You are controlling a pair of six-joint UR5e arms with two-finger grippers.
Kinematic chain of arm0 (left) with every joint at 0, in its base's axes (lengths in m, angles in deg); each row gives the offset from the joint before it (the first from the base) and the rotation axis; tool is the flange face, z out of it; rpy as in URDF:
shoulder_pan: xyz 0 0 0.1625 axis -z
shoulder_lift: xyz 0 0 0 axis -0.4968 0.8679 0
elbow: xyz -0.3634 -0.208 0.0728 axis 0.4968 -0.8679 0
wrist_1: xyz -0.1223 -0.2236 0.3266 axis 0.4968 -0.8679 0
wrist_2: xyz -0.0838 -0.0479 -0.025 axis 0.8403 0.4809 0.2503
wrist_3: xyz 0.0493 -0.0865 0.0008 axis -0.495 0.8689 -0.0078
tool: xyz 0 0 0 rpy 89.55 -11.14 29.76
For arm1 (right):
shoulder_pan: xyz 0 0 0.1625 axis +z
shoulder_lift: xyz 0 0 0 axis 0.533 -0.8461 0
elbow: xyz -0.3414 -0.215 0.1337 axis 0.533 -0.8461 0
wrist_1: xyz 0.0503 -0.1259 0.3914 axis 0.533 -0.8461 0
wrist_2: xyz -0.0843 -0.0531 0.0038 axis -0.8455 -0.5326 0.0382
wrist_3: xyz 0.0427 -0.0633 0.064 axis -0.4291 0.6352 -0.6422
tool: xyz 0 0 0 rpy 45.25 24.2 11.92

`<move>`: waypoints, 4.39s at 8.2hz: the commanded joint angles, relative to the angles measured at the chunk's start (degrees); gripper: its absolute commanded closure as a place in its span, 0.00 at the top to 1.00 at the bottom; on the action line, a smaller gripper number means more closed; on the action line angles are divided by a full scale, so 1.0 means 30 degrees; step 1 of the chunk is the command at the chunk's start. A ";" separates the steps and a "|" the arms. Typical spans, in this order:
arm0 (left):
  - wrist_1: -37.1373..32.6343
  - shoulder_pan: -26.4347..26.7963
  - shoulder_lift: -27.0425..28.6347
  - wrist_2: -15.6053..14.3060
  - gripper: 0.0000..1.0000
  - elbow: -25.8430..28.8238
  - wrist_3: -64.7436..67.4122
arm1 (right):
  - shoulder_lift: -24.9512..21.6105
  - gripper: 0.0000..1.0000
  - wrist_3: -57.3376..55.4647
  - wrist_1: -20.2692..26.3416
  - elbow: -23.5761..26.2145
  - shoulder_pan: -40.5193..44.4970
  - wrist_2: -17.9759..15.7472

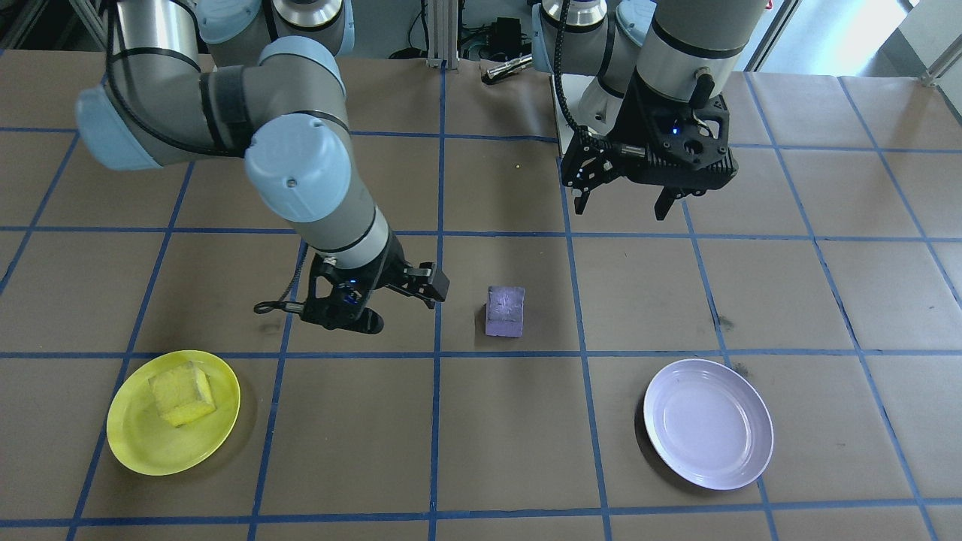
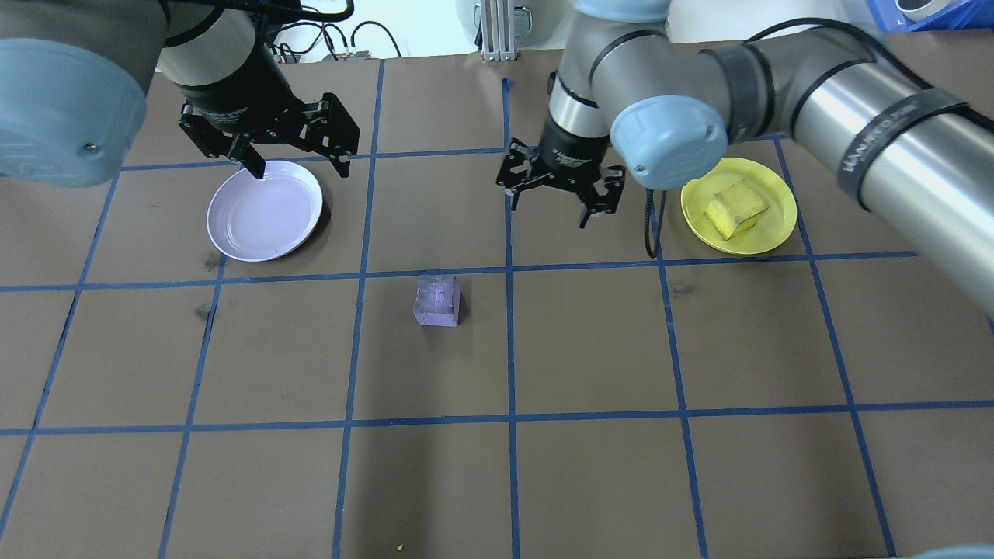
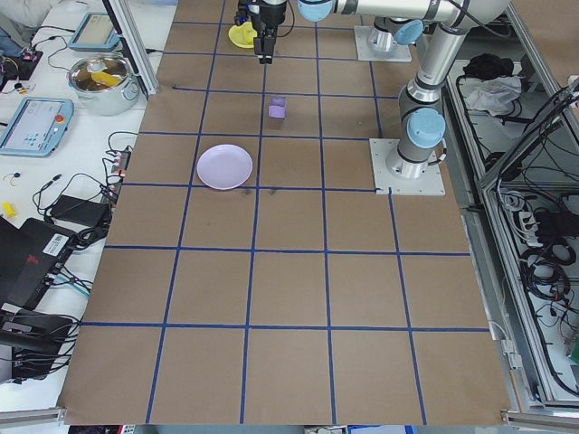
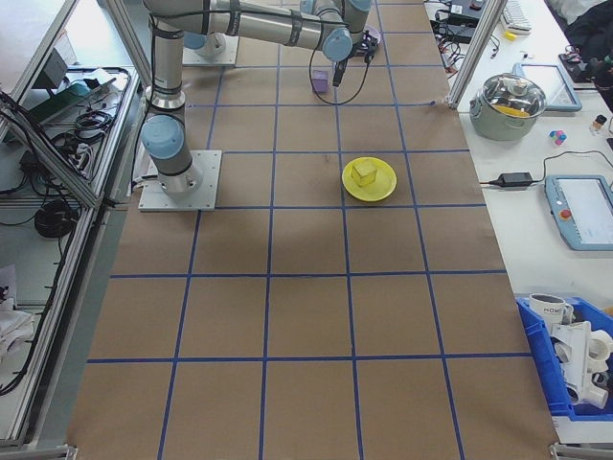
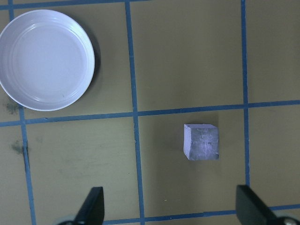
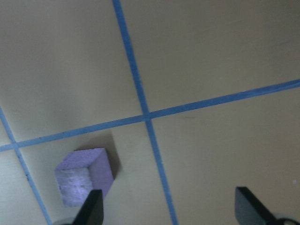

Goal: Sort blocks by color into plates

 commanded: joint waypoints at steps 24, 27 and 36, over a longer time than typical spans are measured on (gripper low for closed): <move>0.7419 0.2915 0.8569 0.0996 0.98 -0.4114 0.2761 | -0.5796 1.00 1.0570 0.2875 0.0574 -0.4963 -0.4643; 0.7156 0.2944 0.8423 0.0997 0.73 -0.4289 0.2644 | -0.5767 1.00 1.0834 0.2905 0.0574 -0.4963 -0.4644; -0.1787 -0.0979 0.8214 -0.1458 0.16 0.1575 -0.2276 | -0.5708 1.00 1.0834 0.2905 0.0603 -0.4963 -0.4527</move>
